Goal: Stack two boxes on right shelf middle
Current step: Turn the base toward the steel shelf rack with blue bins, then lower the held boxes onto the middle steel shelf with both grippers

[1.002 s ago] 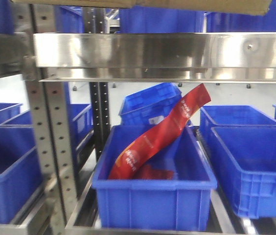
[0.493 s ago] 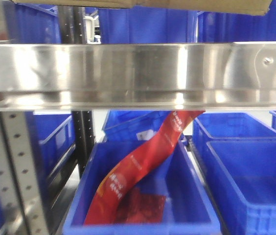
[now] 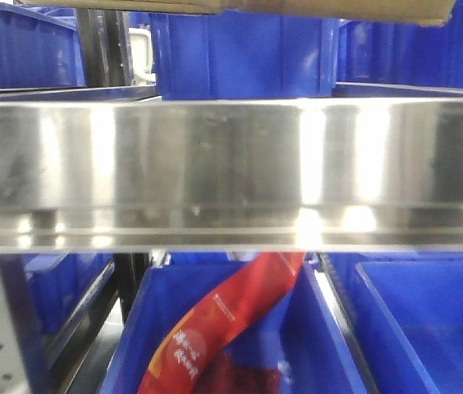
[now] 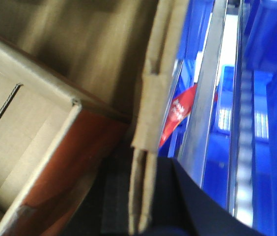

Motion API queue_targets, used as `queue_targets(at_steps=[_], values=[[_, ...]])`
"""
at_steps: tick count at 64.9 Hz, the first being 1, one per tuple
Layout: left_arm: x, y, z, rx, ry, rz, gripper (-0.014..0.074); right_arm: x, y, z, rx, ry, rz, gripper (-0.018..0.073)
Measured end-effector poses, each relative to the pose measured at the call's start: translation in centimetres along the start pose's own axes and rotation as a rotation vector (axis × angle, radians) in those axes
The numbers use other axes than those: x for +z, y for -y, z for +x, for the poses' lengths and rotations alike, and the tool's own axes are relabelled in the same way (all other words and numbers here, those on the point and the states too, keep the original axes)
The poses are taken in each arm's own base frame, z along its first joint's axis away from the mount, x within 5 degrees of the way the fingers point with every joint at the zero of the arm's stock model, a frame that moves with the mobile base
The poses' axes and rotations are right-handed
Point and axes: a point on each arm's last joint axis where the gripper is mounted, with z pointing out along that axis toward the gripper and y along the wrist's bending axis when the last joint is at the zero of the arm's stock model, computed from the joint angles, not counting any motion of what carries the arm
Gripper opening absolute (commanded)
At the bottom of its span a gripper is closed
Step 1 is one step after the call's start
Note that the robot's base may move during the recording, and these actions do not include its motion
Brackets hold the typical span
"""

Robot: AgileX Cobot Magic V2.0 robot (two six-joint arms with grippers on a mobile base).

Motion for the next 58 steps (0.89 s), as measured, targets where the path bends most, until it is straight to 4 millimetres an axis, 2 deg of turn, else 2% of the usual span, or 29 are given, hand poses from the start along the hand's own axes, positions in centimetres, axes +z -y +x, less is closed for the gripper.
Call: queue_targets(at_steps=[58], values=[[0.10, 0.00, 0.00, 0.000, -0.002, 0.000, -0.0111, 0.00, 0.00, 0.00, 0.000, 0.000, 0.000, -0.0151]])
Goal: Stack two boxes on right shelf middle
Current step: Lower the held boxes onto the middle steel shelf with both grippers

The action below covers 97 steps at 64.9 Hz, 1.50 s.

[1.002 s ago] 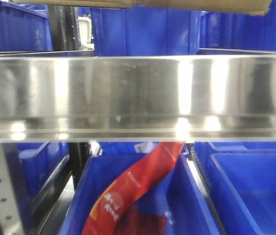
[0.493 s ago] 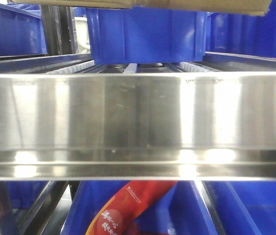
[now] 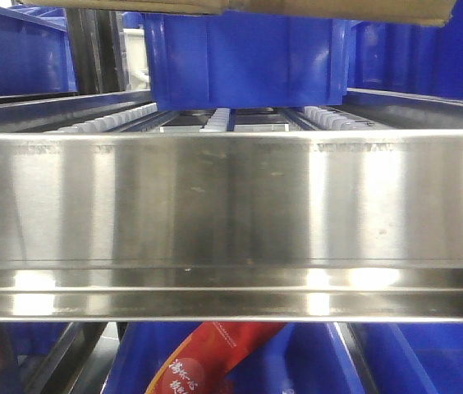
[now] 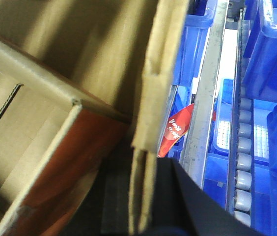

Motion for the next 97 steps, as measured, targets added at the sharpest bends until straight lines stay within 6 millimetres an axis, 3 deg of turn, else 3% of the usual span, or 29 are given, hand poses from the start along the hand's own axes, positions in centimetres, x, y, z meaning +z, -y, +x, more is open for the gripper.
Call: queue_targets(at_steps=[75, 83, 97], values=[[0.0, 0.0, -0.2, 0.000, 0.020, 0.004, -0.0111, 0.0, 0.0, 0.0, 0.000, -0.003, 0.000, -0.0151], [0.5, 0.0, 0.1, 0.000, -0.019, -0.002, -0.0111, 0.2, 0.0, 0.5, 0.003, -0.044, -0.002, -0.0151], [3.5, -0.1, 1.8, -0.003, -0.136, -0.013, -0.0111, 2.1, 0.4, 2.5, 0.021, -0.158, 0.000, -0.0151]])
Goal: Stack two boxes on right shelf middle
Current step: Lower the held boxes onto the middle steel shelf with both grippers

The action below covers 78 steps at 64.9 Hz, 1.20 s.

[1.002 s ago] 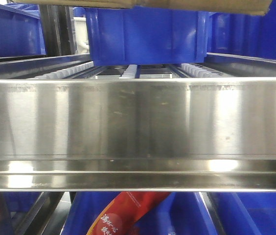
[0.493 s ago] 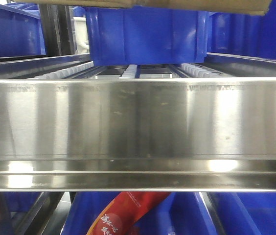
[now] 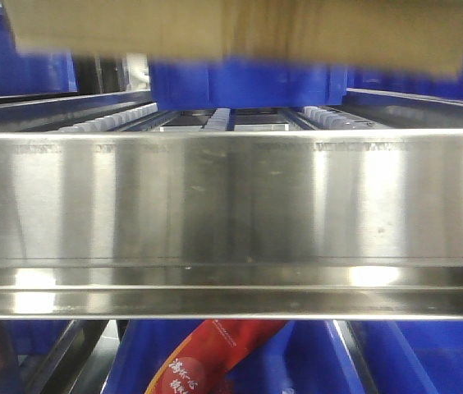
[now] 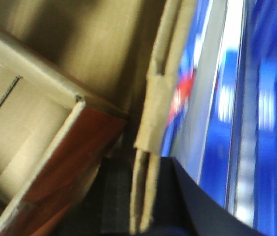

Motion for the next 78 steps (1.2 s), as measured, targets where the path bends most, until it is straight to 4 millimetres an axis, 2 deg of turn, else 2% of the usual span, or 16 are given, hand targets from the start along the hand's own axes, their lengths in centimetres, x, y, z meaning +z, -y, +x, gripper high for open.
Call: queue_targets(at_steps=[12, 21, 26, 33, 42, 43, 45, 47, 49, 58, 64, 71, 78], values=[[2.9, -0.3, 1.8, -0.003, -0.119, -0.015, -0.0111, 2.3, 0.4, 1.7, 0.021, -0.086, -0.004, -0.0151], [4.6, -0.6, 3.0, 0.001, -0.174, -0.035, -0.0110, 3.2, 0.5, 2.3, 0.034, -0.100, -0.005, -0.0151], [5.1, -0.8, 3.2, 0.006, -0.180, -0.052, -0.0063, 3.3, 0.5, 2.3, 0.040, -0.091, -0.010, -0.0135], [5.3, -0.8, 3.2, 0.008, -0.175, -0.056, 0.0130, 3.3, 0.5, 2.3, 0.043, -0.086, -0.011, 0.0020], [5.3, -0.8, 3.2, 0.008, -0.165, -0.054, 0.0505, 3.4, 0.5, 2.1, 0.036, -0.063, -0.010, 0.0367], [5.3, -0.8, 3.2, 0.009, -0.167, -0.056, 0.0567, 3.4, 0.5, 2.1, 0.034, -0.063, -0.007, 0.0423], [5.3, -0.9, 3.2, 0.011, -0.166, -0.061, 0.0633, 3.4, 0.6, 2.1, 0.029, -0.063, -0.002, 0.0474], [5.4, -0.9, 3.2, 0.013, -0.167, -0.064, 0.0608, 3.4, 0.7, 2.1, 0.028, -0.063, 0.003, 0.0544], [5.3, -0.9, 3.2, 0.014, -0.165, -0.066, 0.0582, 3.4, 0.7, 2.1, 0.026, -0.063, 0.004, 0.0576], [4.9, -0.9, 3.2, 0.013, -0.153, -0.063, 0.0472, 3.3, 0.7, 2.0, 0.025, -0.054, 0.005, 0.0569], [3.7, -0.9, 3.1, 0.010, -0.128, -0.052, 0.0440, 2.8, 0.6, 1.9, 0.023, -0.029, 0.006, 0.0569], [1.3, -0.9, 3.1, 0.009, -0.076, -0.041, 0.0437, 0.9, 0.3, 1.5, 0.013, 0.027, 0.005, 0.0563], [-1.9, -1.0, 3.2, 0.007, -0.004, -0.025, 0.0401, -2.0, -0.2, 1.5, 0.000, 0.114, 0.004, 0.0465]])
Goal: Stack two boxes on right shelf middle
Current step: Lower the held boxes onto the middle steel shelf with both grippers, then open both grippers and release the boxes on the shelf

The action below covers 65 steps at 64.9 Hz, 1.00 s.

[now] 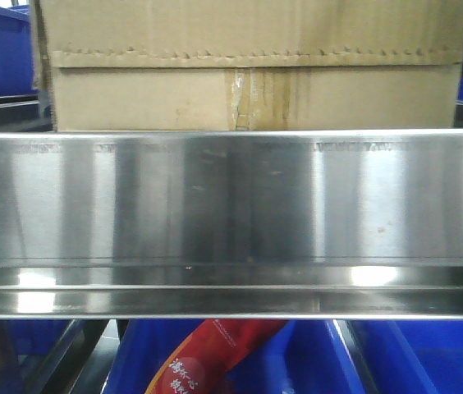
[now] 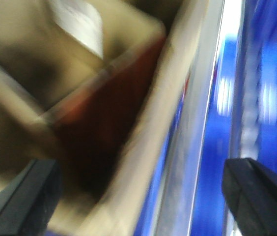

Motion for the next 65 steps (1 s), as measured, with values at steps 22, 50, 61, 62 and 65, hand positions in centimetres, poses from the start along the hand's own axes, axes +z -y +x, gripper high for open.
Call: queue_targets(at_steps=[22, 50, 61, 62, 65], values=[[-5.8, -1.7, 5.3, 0.016, 0.164, -0.003, -0.0111, -7.1, -1.0, 3.6, -0.023, 0.201, 0.001, -0.0158], [-4.5, -4.2, 17.2, 0.096, 0.523, 0.042, -0.0111, -4.4, 0.4, 14.9, -0.078, 0.350, 0.064, -0.0162], [-2.3, -4.5, 20.7, 0.119, 0.633, 0.084, -0.0111, -3.2, 1.0, 17.4, -0.096, 0.421, 0.100, -0.0162], [-2.1, -4.5, 20.9, 0.121, 0.645, 0.090, -0.0111, -3.0, 1.1, 17.5, -0.095, 0.421, 0.101, -0.0162], [-1.6, -4.5, 21.4, 0.124, 0.667, 0.100, -0.0111, -2.8, 1.1, 17.7, -0.095, 0.423, 0.103, -0.0162]])
